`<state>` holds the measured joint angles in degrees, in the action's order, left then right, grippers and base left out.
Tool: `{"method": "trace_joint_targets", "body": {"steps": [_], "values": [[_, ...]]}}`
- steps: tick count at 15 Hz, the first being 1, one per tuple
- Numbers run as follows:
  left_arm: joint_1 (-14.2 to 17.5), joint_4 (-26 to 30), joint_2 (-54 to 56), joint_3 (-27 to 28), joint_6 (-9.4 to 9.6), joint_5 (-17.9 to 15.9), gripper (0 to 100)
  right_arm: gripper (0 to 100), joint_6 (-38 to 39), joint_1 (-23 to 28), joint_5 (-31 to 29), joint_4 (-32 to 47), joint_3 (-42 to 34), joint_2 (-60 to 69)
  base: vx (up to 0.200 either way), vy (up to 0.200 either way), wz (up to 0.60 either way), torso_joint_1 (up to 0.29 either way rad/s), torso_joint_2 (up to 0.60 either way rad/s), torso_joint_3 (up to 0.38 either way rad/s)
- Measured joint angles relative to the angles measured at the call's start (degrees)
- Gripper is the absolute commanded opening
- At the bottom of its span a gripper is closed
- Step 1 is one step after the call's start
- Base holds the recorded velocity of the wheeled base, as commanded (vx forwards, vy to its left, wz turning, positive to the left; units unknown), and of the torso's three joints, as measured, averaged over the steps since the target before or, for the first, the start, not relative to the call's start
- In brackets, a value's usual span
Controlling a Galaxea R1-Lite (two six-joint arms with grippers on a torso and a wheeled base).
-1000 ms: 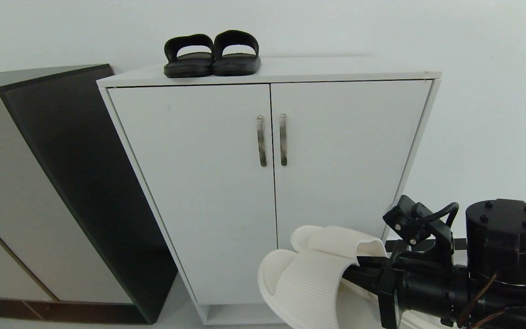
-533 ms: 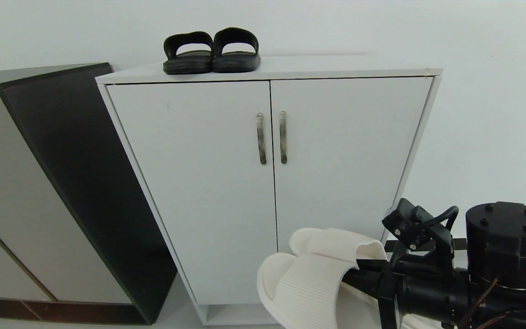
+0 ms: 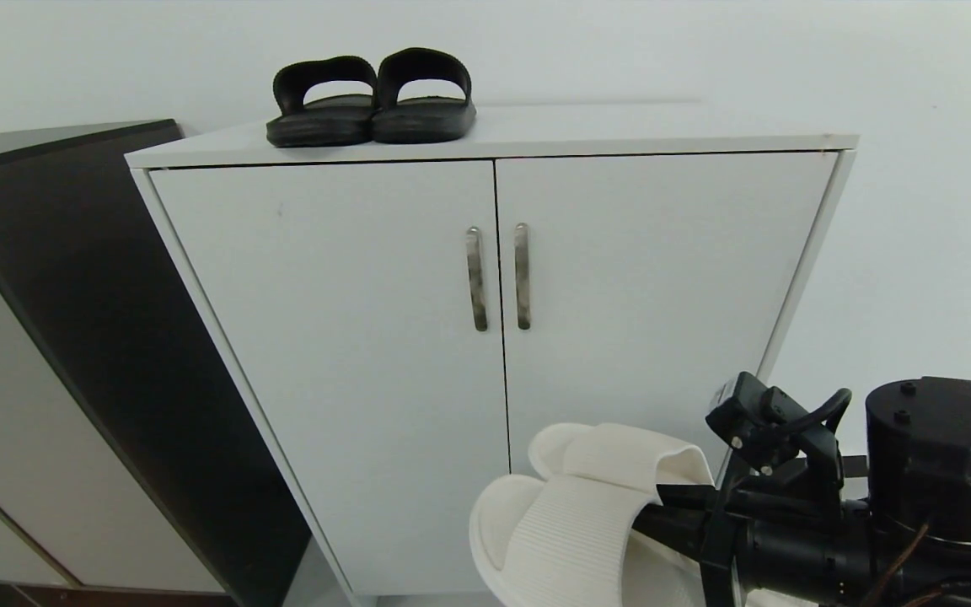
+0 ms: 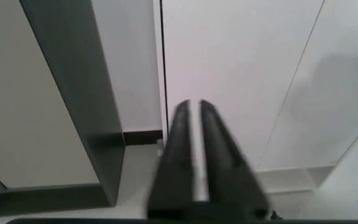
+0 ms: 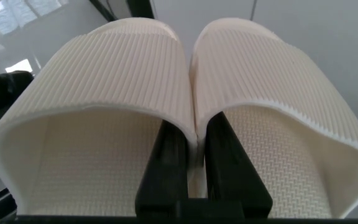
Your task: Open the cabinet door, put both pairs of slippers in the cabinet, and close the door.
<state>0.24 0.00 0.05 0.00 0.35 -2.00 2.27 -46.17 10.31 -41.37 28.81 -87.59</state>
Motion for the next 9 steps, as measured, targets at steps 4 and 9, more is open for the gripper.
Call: {"method": "trace_joint_targets", "body": {"steps": [4,9], "values": [[-0.5,-0.5,-3.3,1.9,0.77,-1.1,100,0,0.0,-0.6,-0.1,0.0,0.0,0.1,0.0,0.0,0.0,0.0,0.0,0.0],[-1.2,-7.1,-26.9,18.4,-0.67,-12.0,100,0,0.1,-0.7,-0.3,0.0,0.1,0.0,0.0,0.0,0.0,0.0,0.0,0.0]]}}
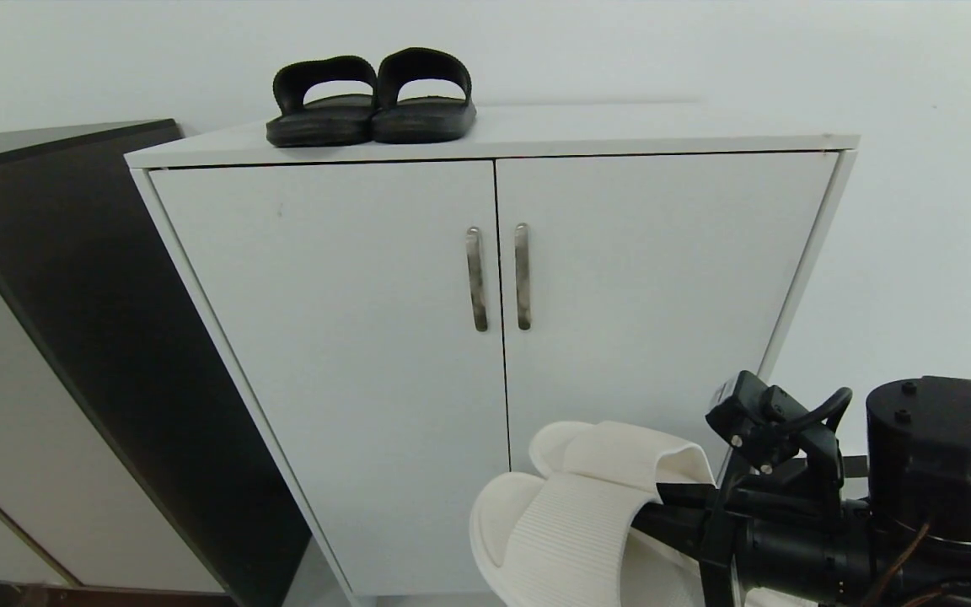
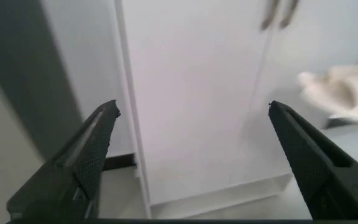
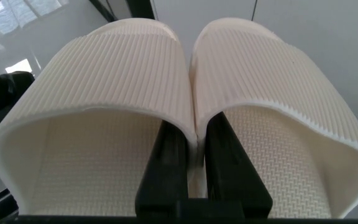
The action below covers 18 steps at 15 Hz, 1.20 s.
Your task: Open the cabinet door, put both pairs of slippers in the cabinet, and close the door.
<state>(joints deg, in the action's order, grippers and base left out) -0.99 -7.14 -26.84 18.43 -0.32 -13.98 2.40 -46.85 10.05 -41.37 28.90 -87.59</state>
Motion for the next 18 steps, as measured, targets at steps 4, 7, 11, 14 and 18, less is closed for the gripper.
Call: {"method": "trace_joint_targets", "body": {"steps": [4,7,11,14,18], "values": [[-12.0,-8.5,-22.8,13.2,-0.06,-1.3,100,0,-0.1,0.1,-0.1,0.0,0.1,-0.1,0.0,0.0,0.0,0.0,0.0,0.0],[-30.2,-11.0,-33.1,22.7,-0.11,6.6,100,0,-0.1,0.1,-0.1,0.0,0.0,-0.1,0.0,0.0,0.0,0.0,0.0,0.0],[-42.9,-11.7,-44.0,35.3,-3.24,2.6,100,0,-0.1,0.1,0.0,0.0,-0.2,0.0,0.0,0.0,0.0,0.0,0.0,0.0],[-42.9,-10.9,-50.0,40.4,-9.69,-8.6,100,0,-0.1,0.1,0.1,0.0,-0.3,0.0,0.0,0.0,0.0,0.0,0.0,0.0],[-38.8,-10.7,-55.9,44.2,-14.51,-20.8,100,0,-0.1,0.1,0.1,0.0,-0.4,0.2,0.0,0.0,0.0,0.0,0.0,0.0]]}}
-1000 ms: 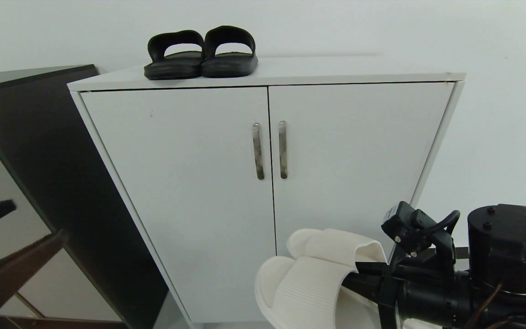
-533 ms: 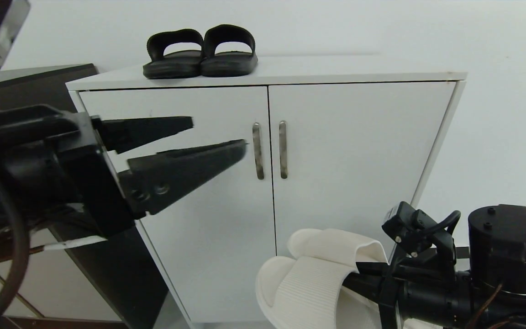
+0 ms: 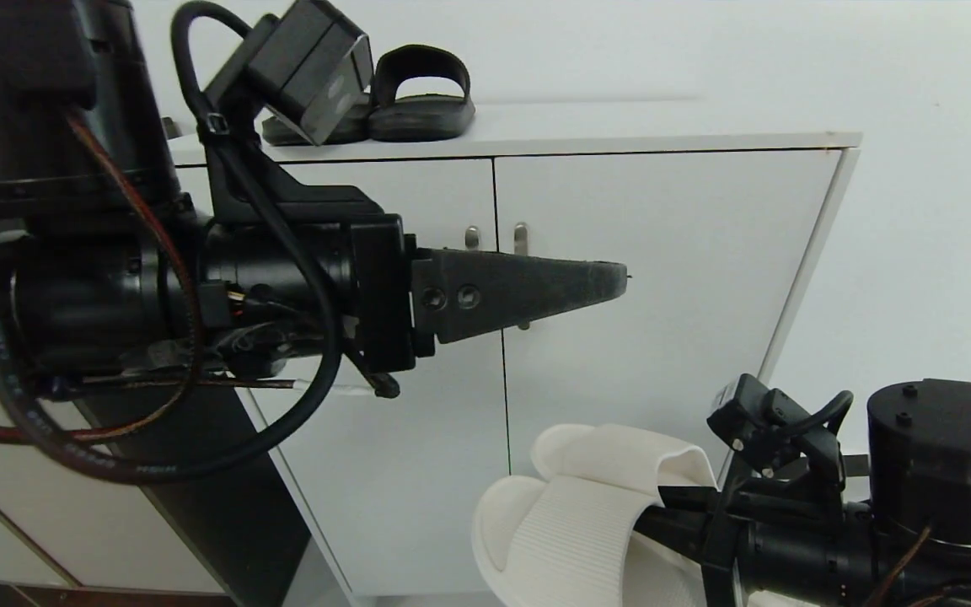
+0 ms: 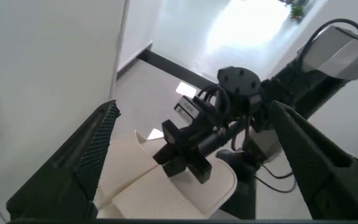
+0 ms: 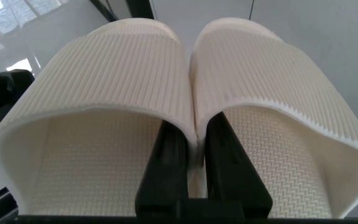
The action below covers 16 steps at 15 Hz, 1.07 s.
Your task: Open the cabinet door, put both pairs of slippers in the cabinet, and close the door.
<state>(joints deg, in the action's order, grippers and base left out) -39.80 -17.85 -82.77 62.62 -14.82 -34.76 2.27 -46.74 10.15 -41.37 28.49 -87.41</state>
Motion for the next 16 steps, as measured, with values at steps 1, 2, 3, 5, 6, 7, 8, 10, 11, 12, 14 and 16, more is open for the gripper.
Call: {"method": "trace_joint_targets", "body": {"steps": [1,2,3,5,6,7,8,10,11,12,14,16], "values": [[0.6,0.0,-0.7,0.2,-0.56,-1.4,100,0,0.0,0.0,0.1,0.0,0.0,0.0,0.0,0.0,0.0,0.0,0.0,0.0],[1.0,0.0,-1.4,0.4,-0.56,-0.4,100,0,0.0,0.0,0.1,0.0,0.0,0.0,0.0,0.0,0.0,0.0,0.0,0.0],[1.2,0.0,-1.8,0.4,-0.23,1.4,100,0,0.0,0.0,0.1,0.0,0.0,0.0,0.0,0.0,0.0,0.0,0.0,0.0],[1.3,0.0,-2.5,0.4,1.12,4.2,100,0,0.0,0.0,0.1,0.0,0.0,0.0,0.0,0.0,0.0,0.0,0.0,0.0],[1.4,0.0,-2.9,0.5,1.44,5.2,100,0,0.0,-0.1,0.1,0.0,0.0,0.0,0.0,0.0,0.0,0.0,0.0,0.0],[1.6,0.0,-3.5,0.7,1.55,5.6,100,0,0.0,-0.1,0.1,0.0,0.0,0.0,0.0,0.0,0.0,0.0,0.0,0.0],[2.0,0.0,-4.0,0.8,1.56,5.7,100,0,0.0,-0.1,0.1,0.0,0.0,0.0,0.0,0.0,0.0,0.0,0.0,0.0],[3.4,-0.4,-5.5,1.4,1.61,5.8,100,0,0.0,-0.1,0.2,0.0,-0.1,0.0,0.0,0.0,0.0,0.0,0.0,0.0],[4.2,-0.5,-6.2,1.9,1.91,5.8,100,0,0.0,-0.1,0.2,0.0,-0.1,0.0,0.0,0.0,0.0,0.0,0.0,0.0],[4.8,-0.5,-6.9,2.6,2.27,5.8,100,0,-0.4,-0.2,0.2,0.0,-0.2,0.0,0.0,0.0,0.0,0.0,0.0,0.0],[5.5,-0.6,-8.2,3.8,2.51,5.8,100,0,-1.0,-0.3,0.3,0.0,-0.3,0.1,0.0,0.0,0.0,0.0,0.0,0.0],[6.1,-0.6,-9.2,4.5,2.54,5.8,100,0,-1.0,-0.4,0.3,0.0,-0.4,0.1,0.0,0.0,0.0,0.0,0.0,0.0]]}}
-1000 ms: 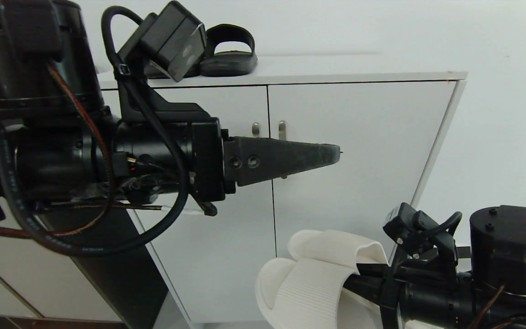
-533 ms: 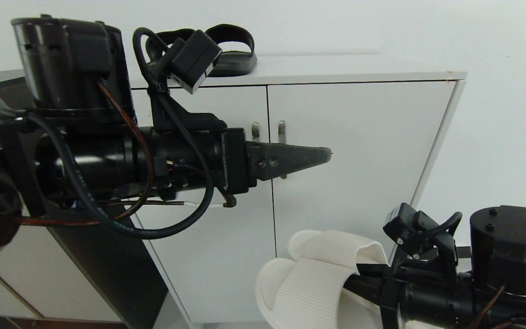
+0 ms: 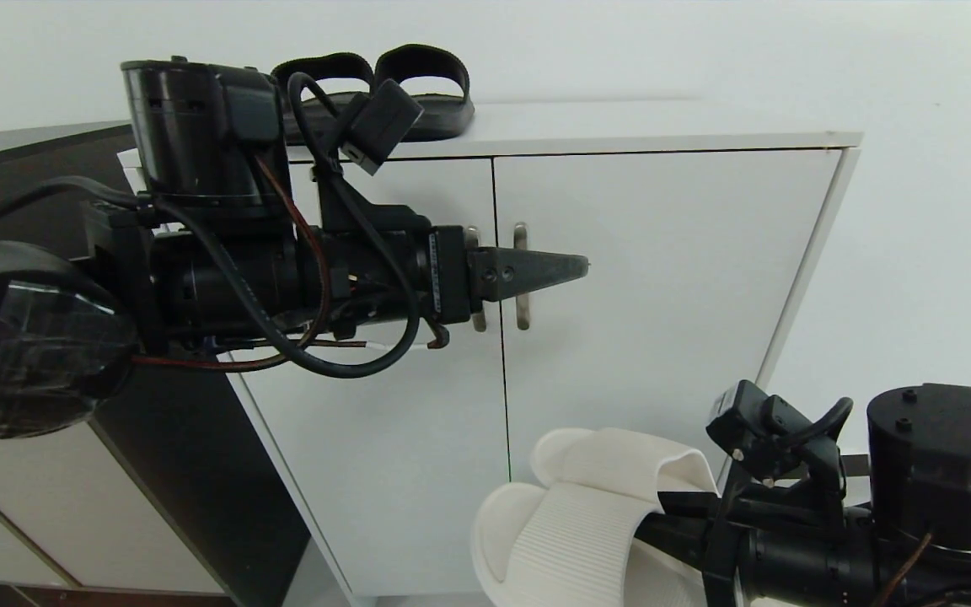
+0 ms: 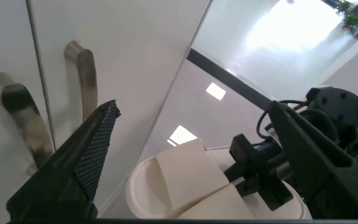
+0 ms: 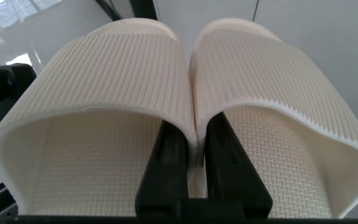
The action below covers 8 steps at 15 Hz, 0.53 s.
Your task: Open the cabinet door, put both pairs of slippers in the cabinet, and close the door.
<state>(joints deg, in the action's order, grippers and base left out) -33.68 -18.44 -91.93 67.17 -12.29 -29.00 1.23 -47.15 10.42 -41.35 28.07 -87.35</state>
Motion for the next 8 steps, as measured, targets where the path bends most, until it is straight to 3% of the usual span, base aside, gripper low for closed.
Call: {"method": "trace_joint_targets", "body": {"steps": [8], "values": [[1.8,-0.1,-2.9,1.6,0.63,0.1,100,0,0.0,-0.5,0.3,0.0,-0.1,0.7,0.0,0.0,0.0,0.0,0.0,0.0]]}}
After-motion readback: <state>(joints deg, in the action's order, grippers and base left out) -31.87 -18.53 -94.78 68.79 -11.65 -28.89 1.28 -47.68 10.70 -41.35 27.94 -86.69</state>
